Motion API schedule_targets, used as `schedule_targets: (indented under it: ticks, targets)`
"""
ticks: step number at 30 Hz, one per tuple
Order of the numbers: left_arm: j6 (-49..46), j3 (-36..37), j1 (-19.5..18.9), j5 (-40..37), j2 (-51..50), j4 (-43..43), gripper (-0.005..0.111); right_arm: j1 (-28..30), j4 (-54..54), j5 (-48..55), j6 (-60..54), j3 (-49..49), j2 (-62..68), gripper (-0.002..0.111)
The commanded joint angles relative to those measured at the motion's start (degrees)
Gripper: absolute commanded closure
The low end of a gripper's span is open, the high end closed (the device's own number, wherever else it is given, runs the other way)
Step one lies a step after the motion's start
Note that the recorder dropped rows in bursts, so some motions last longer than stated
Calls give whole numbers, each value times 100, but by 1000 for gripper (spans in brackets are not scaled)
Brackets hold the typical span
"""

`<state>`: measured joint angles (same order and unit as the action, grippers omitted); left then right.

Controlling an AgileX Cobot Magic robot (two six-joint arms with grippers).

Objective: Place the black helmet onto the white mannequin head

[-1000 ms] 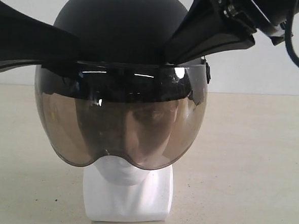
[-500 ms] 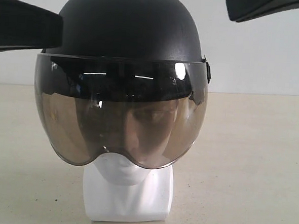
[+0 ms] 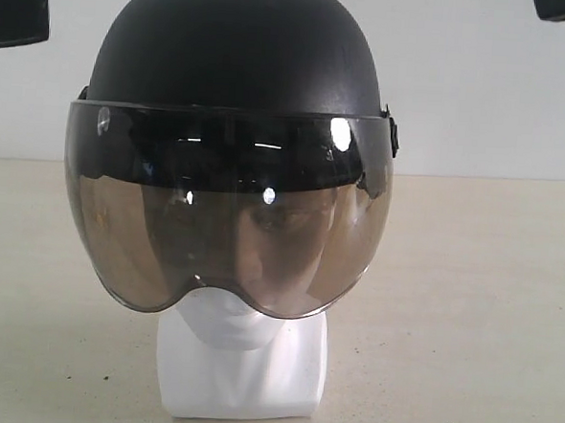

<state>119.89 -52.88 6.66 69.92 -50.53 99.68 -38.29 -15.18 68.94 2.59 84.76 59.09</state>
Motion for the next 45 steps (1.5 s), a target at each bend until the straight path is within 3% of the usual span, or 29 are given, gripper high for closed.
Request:
schedule_targets:
  ticks: [1,24,29,31,33,38,41,45]
  targets:
    - [31,26,24,5,102,26,102,-23,51,22,-5,-11,-64,108]
    - [21,26,37,5,438,26,102,-23,51,22,-5,-11,-64,108]
    - [-1561,26,51,-112,1185,26,102,-23,51,22,-5,-11,-64,108]
    - [-2314,26,51,-741,1581,26,102,-23,51,22,-5,-11,-64,108]
    - [-2548,50,51,-1855,1951,26,102,-23,51,22,-5,-11,-64,108]
    - [-2128,565,51,-5540,2941,26,102,-23,51,22,-5,-11,-64,108]
    - [-2129,1072,51,-6692,3574,26,102,-23,51,22,-5,-11,-64,108]
    - [-2278,1883,51,-7407,4325,26,102,-23,51,22,-5,-11,-64,108]
